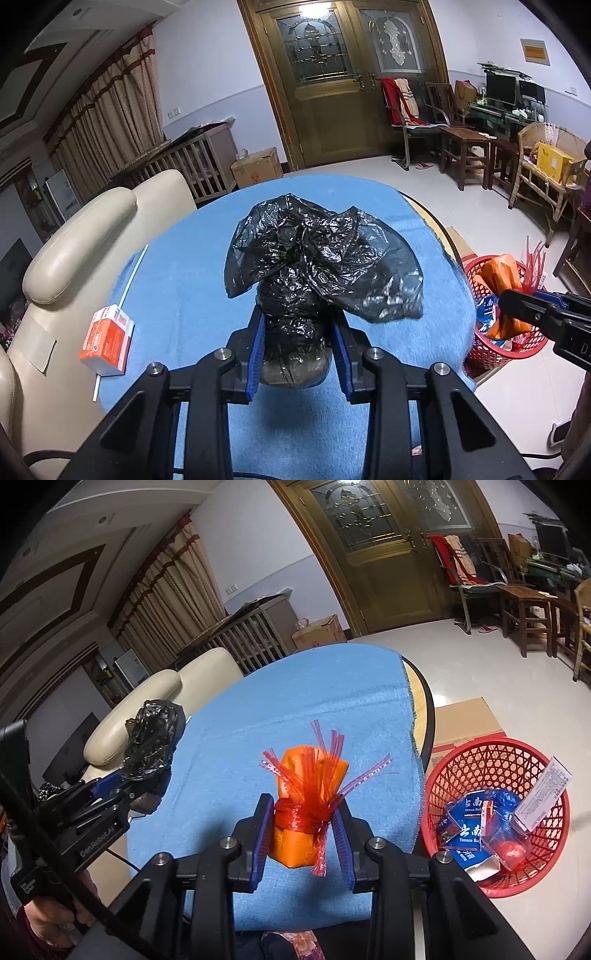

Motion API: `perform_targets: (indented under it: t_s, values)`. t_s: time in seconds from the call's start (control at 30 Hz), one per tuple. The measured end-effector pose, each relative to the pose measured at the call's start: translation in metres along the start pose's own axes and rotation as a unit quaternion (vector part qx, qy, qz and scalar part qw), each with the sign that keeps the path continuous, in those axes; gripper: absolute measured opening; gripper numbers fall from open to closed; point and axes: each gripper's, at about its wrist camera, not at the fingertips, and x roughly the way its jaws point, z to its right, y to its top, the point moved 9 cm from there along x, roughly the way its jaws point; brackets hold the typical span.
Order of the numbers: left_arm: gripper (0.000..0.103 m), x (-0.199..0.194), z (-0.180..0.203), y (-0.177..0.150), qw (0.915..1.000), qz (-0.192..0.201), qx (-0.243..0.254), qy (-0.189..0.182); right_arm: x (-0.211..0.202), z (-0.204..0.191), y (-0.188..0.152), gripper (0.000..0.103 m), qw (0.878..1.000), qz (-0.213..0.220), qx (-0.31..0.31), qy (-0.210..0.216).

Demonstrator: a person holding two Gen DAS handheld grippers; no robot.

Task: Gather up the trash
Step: 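Lift both bags and carry them toward the red basket with both tools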

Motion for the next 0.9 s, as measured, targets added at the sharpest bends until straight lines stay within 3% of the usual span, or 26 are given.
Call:
perform_targets:
  t_s: [0.9]
  values:
    - [0.036,0.012,0.002,0.001,0.9999,-0.015,0.001,-0.007,0.006,0.006,-0.003,0.034,1.000,-0.008,0.008,-0.003]
